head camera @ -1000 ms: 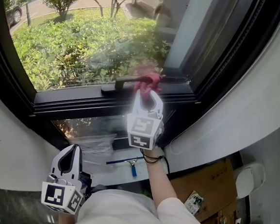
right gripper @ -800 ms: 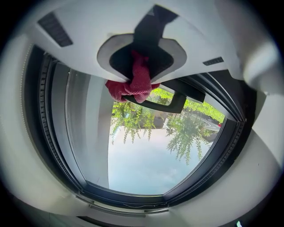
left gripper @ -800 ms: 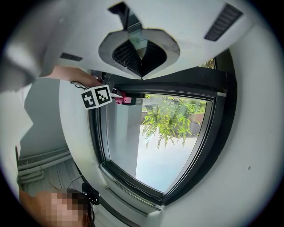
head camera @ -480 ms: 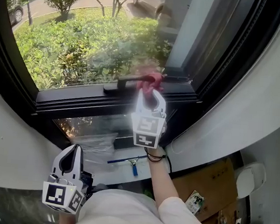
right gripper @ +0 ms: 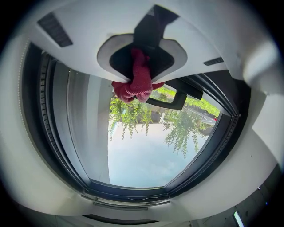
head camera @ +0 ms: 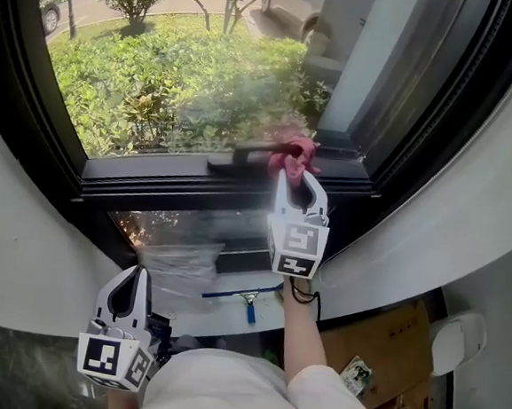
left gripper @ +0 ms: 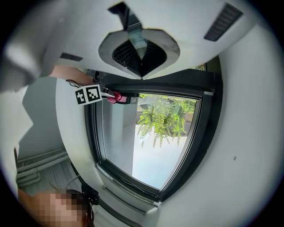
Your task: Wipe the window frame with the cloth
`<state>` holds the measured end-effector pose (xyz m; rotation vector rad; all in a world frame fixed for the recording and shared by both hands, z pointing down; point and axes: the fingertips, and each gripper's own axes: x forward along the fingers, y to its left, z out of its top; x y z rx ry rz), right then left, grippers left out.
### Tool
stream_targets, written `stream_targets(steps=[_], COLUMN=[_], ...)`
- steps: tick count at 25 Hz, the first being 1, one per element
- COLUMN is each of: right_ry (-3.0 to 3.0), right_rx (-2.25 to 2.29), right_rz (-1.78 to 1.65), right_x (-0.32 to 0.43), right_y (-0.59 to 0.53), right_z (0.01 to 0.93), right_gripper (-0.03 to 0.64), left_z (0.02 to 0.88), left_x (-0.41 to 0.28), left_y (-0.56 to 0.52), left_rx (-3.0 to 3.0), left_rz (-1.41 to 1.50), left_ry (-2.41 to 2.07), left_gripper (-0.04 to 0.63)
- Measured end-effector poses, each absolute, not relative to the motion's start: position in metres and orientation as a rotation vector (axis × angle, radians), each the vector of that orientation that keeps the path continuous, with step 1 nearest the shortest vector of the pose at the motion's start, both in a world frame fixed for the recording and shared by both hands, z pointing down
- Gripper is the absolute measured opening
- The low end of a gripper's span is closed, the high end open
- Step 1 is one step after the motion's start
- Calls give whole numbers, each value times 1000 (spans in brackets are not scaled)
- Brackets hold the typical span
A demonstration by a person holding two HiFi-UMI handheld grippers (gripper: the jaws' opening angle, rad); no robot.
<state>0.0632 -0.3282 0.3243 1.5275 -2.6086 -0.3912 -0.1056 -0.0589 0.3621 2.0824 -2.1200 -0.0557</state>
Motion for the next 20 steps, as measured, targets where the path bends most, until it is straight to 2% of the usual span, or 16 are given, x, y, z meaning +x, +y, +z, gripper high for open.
stream_targets(steps=[14, 20], right_ry=[-2391, -2306], right_rx=[1830, 1836], right_rz=[-487, -540], right_x=[220, 249], right_y=[-357, -378], right_z=[297, 309], right_gripper=[80, 80], left_z=[366, 366], left_x=[-85, -82], left_y=[-56, -55], left_rx=[2105, 2102], left_rz=[-47, -34], left_ry=[-2094, -2099], left_gripper=[8, 8])
